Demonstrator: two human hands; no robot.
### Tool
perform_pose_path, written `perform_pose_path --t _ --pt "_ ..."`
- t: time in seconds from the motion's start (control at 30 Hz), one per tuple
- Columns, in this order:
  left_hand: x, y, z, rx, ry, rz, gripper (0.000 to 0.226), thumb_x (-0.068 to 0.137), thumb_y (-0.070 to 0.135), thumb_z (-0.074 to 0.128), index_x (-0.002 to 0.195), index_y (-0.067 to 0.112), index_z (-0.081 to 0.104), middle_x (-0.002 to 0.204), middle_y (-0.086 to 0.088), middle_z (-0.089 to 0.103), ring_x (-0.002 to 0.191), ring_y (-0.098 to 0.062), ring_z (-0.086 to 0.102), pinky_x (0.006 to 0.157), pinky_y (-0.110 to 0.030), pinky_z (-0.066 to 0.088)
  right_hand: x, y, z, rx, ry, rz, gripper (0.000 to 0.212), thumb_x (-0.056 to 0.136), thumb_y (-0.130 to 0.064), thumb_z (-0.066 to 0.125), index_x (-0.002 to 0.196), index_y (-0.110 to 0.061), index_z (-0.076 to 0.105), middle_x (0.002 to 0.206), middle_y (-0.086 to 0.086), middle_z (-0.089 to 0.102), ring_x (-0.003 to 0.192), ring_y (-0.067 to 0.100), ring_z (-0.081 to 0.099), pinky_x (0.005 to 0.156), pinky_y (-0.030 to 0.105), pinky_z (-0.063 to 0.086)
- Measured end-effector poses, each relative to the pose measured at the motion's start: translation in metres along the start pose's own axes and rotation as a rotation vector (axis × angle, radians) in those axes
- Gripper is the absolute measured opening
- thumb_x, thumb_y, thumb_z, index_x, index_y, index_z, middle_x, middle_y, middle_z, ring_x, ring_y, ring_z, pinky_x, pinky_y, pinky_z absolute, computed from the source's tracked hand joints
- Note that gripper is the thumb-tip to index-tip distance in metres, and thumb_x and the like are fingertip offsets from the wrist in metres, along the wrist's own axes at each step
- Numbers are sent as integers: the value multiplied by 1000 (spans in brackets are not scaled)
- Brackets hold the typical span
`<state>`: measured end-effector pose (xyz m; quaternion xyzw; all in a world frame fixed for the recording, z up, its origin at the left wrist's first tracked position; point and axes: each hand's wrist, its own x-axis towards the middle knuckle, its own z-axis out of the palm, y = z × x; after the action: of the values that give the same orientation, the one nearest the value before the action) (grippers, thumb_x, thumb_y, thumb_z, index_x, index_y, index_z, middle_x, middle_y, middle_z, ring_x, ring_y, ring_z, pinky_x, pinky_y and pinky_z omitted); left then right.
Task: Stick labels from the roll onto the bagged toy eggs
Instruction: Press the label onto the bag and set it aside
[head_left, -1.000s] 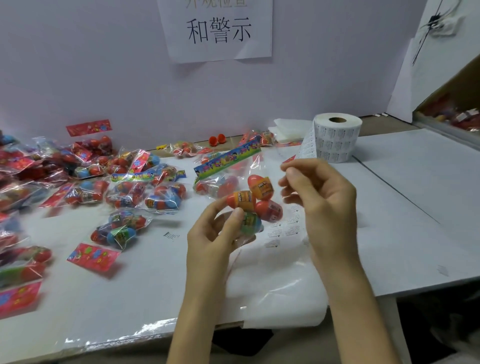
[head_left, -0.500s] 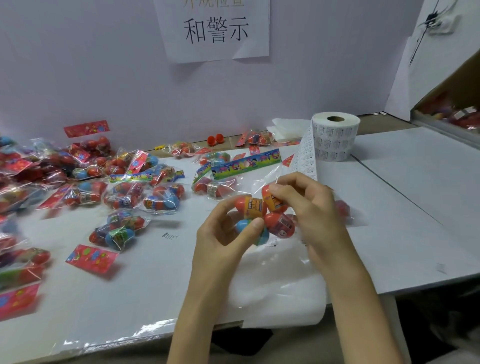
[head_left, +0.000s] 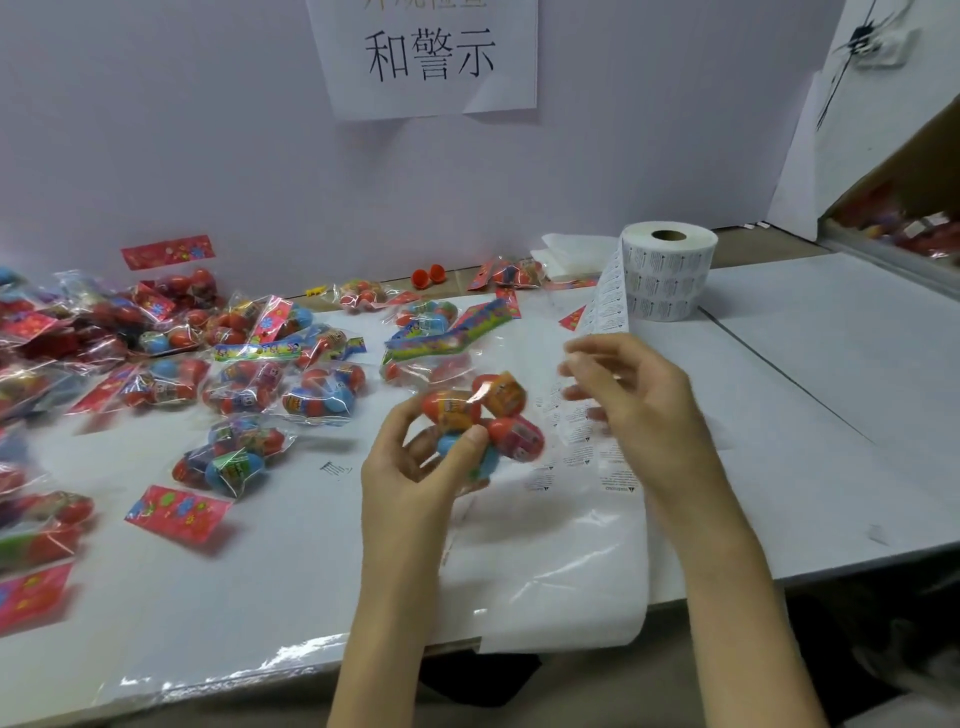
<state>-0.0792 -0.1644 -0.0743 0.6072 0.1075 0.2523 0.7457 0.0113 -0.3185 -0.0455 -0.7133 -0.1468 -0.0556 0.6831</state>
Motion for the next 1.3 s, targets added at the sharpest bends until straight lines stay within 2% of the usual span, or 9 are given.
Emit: perform_pose_path --t 0.13,0.4,0.53,0.63,0.8,1.0,1.07,1.2,1.3 --pt "2 -8 -2 205 214 124 36 85 21 82 111 37 63 93 6 76 87 -4 72 63 -8 51 5 8 -29 -276 231 -17 15 87 -24 77 99 -26 69 90 -8 69 78 8 64 72 24 48" --pt "4 -14 4 532 258 93 87 86 27 83 155 36 30 125 17 56 79 6 62 65 -2 49 3 15 -44 -350 -42 158 39 86 -22 79 118 -32 60 76 -9 76 77 5 70 78 37 52" --pt "1 -13 6 621 230 86 102 86 22 84 161 40 17 158 8 44 111 -8 63 99 -33 51 2 11 -40 -274 -112 114 43 89 -12 76 123 -34 60 73 -9 74 64 3 67 70 28 47" --pt "0 -13 7 648 218 115 94 89 20 80 161 36 22 166 9 32 146 -14 42 110 -26 36 1 5 -37 -245 -53 47 34 90 -9 72 110 -36 69 80 -7 75 76 14 70 72 34 56" --pt "-4 -3 11 390 128 187 43 88 37 72 129 32 57 122 21 68 103 0 70 91 -19 58 0 -1 -35 -66 9 -25 31 93 -4 66 97 -33 76 93 -7 74 91 15 70 79 34 56" --pt "-7 3 9 234 -221 -147 71 69 73 66 133 50 48 96 29 73 92 10 68 63 -7 51 0 -2 -35 80 -19 -5 33 93 -1 63 96 -31 77 93 -3 75 81 11 70 59 16 50" --pt "-7 2 7 216 -299 -193 70 71 66 74 135 52 47 94 26 75 90 11 69 66 -5 51 0 -1 -36 72 -32 -6 34 93 0 63 95 -31 77 93 -2 74 81 13 69 60 17 51" --pt "-4 -2 1 149 -265 -155 71 75 28 84 136 46 52 111 2 78 102 -20 76 87 -39 62 0 1 -36 7 -51 16 32 92 -2 66 98 -31 77 93 -7 72 86 14 68 69 24 54" --pt "-3 -6 -1 171 -246 -92 73 77 13 85 136 42 54 108 1 78 101 -23 76 85 -33 61 1 2 -33 -137 66 10 28 90 -10 70 107 -32 70 112 -7 70 98 2 67 85 31 57"
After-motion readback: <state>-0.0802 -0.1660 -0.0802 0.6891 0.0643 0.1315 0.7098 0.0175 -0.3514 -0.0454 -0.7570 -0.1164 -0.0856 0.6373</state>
